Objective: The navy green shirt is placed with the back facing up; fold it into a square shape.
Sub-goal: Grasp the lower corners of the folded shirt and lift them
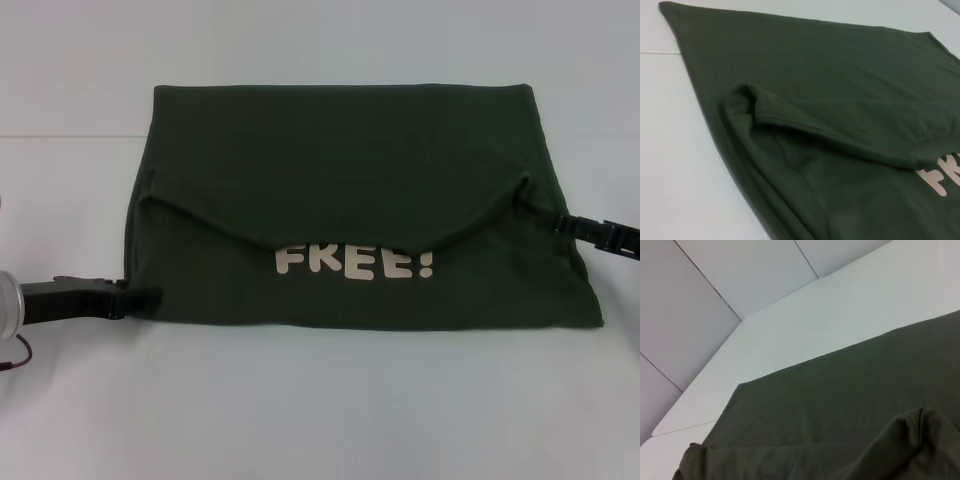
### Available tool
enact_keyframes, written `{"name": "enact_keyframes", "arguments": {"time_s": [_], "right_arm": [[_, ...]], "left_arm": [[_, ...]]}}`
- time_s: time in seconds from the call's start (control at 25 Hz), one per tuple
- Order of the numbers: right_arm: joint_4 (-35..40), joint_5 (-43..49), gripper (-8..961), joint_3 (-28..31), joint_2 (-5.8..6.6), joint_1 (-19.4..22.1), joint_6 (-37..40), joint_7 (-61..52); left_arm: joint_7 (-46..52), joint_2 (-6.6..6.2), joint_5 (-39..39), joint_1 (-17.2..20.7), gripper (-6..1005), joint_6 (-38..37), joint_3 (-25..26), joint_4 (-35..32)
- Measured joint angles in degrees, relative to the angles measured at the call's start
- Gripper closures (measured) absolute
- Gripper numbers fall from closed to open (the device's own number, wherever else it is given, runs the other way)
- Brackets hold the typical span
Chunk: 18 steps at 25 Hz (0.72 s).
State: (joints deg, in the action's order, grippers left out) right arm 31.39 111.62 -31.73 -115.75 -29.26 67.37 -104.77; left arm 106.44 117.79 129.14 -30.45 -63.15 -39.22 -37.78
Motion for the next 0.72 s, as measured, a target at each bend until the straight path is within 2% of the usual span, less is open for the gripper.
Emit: {"name": "enact_keyframes", "arguments": {"time_s": [0.28,0.48,0.56,0.68,0.72], "right_arm": [[0.2,0.0,46,0.0,0.0,0.0,0.0,-0.1],[0.2,0.0,49,0.0,0.0,0.0,0.1,-0.2],[0.2,0.0,50,-0.1,0.0,0.0,0.2,-0.2],[0.2,0.0,51,-0.1,0.03,0.0,0.4,-0.2],[0.4,0.0,52,-0.1,0.39,0.1,1.0,-1.1]], "left_arm": [[-0.2,0.03,0.2,-0.2,567,0.3,-0.1,0.0],[-0.1,0.14,0.2,-0.2,677,1.5,-1.9,0.0],[-0.1,0.22,0.2,-0.2,904,1.7,-2.0,0.0],[0.0,0.23,0.2,-0.2,921,1.7,-1.9,0.0],[0.1,0.22,0.2,-0.2,927,1.5,-1.8,0.0]]}}
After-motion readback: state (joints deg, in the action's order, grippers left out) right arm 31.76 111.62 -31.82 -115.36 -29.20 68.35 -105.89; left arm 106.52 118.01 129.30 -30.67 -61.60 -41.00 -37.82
